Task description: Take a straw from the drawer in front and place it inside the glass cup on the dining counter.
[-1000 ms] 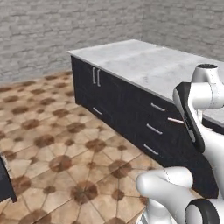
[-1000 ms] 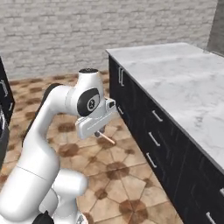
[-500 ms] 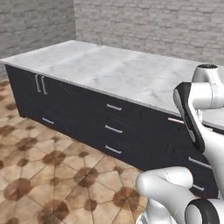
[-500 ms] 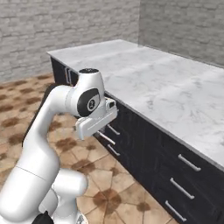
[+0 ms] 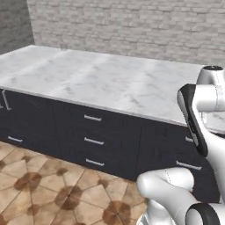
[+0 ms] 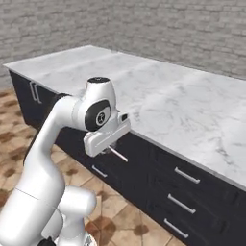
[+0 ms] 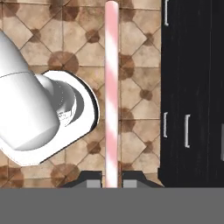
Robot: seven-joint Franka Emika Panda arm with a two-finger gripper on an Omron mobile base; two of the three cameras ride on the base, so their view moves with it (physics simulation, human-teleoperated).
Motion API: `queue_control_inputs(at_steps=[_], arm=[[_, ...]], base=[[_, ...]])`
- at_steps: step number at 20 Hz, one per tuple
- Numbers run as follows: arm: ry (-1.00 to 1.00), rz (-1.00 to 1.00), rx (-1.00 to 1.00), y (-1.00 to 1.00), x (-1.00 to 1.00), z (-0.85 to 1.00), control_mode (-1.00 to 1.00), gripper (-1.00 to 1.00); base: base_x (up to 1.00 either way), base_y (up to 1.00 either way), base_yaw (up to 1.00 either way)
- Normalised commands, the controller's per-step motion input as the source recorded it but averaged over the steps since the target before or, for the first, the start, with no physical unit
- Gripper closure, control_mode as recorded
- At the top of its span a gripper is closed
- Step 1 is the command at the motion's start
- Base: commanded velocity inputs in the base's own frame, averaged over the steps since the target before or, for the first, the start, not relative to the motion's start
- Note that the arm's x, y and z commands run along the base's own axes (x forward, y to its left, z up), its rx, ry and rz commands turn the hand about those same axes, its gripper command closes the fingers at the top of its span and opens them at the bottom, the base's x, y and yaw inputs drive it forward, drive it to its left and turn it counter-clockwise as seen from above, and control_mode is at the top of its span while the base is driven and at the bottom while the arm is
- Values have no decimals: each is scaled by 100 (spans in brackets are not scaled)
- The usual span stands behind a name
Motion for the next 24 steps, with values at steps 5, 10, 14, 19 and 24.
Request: queue_control_inputs(at_steps=[5,10,14,19,24], arm=[[0,0,0,0,0,0,100,100],[0,0,0,0,0,0,100,100],[0,0,0,0,0,0,100,100],[0,0,0,0,0,0,100,100],[0,0,0,0,0,0,100,100]], base=[[100,26,1],[99,14,42],[73,0,66],[61,0,68],[76,17,57]])
